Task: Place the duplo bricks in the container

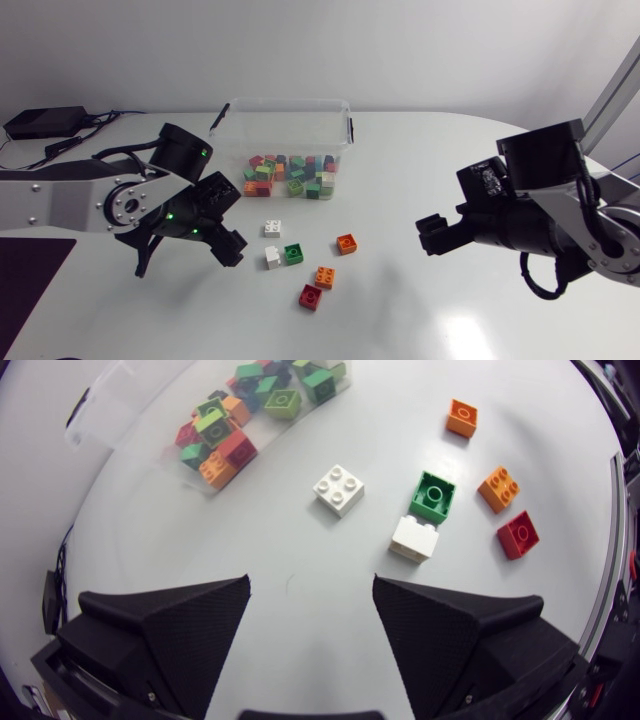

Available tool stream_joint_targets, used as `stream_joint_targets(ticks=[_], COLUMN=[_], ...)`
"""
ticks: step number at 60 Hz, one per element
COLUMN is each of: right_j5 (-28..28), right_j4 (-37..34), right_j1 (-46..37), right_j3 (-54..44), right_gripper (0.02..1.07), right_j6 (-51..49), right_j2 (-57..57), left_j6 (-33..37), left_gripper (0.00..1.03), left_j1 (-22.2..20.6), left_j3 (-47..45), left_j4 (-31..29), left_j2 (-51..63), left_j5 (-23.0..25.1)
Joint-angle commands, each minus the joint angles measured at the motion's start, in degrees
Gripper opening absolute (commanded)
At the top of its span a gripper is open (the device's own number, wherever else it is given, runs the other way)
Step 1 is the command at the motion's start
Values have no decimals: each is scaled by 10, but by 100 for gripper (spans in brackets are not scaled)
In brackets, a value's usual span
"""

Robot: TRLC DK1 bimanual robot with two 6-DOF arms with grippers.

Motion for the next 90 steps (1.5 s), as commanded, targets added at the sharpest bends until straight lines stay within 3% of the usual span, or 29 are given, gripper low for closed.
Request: stream_joint_targets(ticks=[1,18,35,45,54,71,90], right_j5=[-11,-33,-34,-34,-28,-29,-32], right_j4=[-20,-61,-47,-51,-52,-46,-59], right_j1=[4,19,51,74,95,119,128], right_j3=[22,64,81,98,114,148,229], right_gripper=[102,102,102,102,102,102,99], right_j6=[-8,-41,-41,-40,-38,-16,1], right_j2=[28,125,188,216,229,294,382], left_j6=[58,184,236,268,282,278,273], left_gripper=[85,85,84,76,49,38,36], left_j1=[-11,-14,5,7,10,17,38], left_j3=[17,37,78,86,103,132,141], left_j4=[-6,-27,-35,-35,-45,-58,-109], left_j2=[25,82,153,178,200,241,207], left_j5=[17,153,216,230,251,252,264])
